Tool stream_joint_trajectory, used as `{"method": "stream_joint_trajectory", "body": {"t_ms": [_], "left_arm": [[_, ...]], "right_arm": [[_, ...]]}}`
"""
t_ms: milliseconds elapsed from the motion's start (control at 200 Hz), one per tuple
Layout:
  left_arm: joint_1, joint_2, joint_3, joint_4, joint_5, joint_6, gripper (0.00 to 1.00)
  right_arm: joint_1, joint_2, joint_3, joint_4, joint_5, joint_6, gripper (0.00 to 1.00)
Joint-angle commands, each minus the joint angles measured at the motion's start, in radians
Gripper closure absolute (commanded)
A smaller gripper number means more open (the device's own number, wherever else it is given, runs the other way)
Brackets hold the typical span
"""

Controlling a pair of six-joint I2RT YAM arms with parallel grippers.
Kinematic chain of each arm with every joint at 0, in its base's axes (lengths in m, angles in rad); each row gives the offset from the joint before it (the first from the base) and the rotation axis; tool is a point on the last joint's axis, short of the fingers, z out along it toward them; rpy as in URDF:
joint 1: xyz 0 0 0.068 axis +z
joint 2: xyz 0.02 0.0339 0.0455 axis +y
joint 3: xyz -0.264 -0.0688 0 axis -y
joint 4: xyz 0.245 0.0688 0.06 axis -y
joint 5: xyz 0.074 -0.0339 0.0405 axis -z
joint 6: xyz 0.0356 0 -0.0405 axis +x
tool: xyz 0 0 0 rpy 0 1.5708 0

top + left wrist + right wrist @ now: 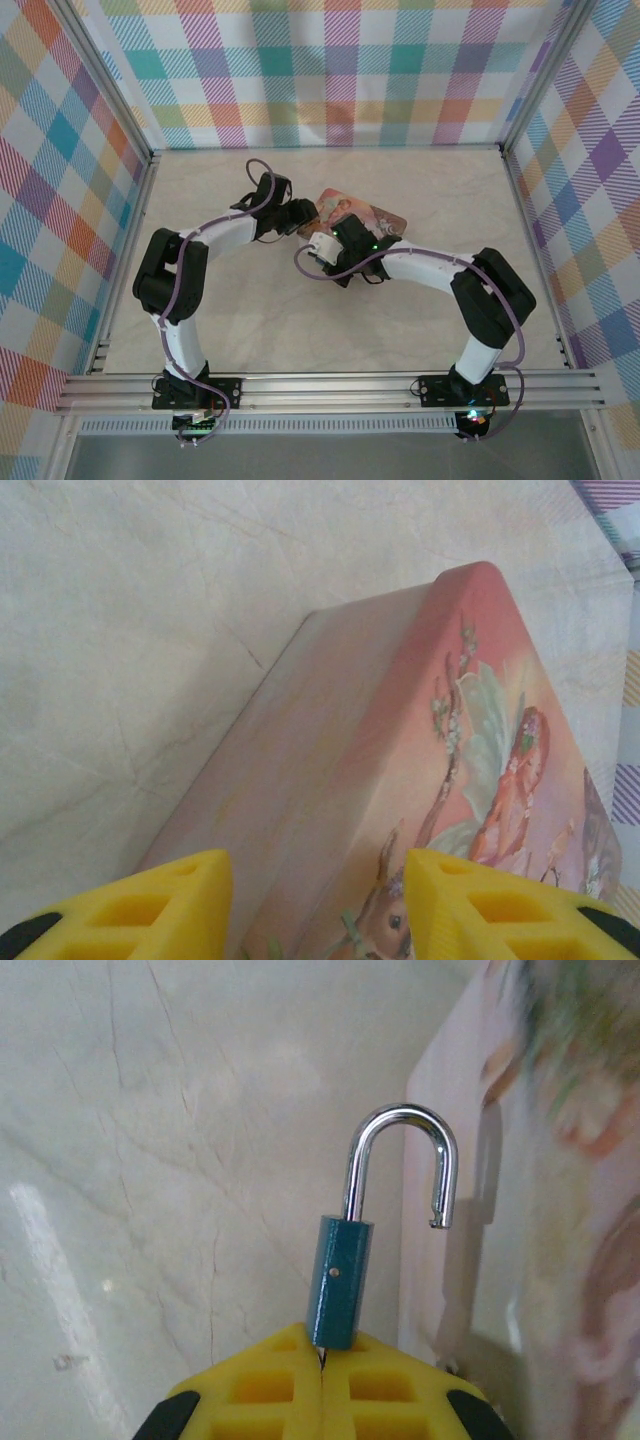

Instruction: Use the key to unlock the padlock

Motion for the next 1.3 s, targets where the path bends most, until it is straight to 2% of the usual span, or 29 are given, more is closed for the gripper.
{"method": "stream_joint_trajectory", "body": {"t_ms": [0,330,615,890,1295], "left_arm": [[0.004,-0.078,-0.068,0.028,-0.005,-0.032,0.51],[0.091,-0.292,-0.187,-0.023,-0.109,0.000,0.48],[0.092,-0.474,-0.324,-0.087,-0.135,0.022,0.47],[0.092,-0.585,-0.436,-0.116,-0.176,0.014,0.46],[0.092,-0.589,-0.479,-0.106,-0.171,-0.004,0.45]], "right_arm": [[0.008,-0.085,-0.046,0.093,-0.064,0.018,1.00],[0.020,-0.219,-0.121,0.069,-0.112,0.101,1.00],[0.100,-0.244,-0.169,0.074,-0.207,0.217,1.00],[0.201,-0.117,-0.167,0.098,-0.249,0.273,1.00],[0.222,0.058,-0.104,0.109,-0.274,0.308,1.00]]}}
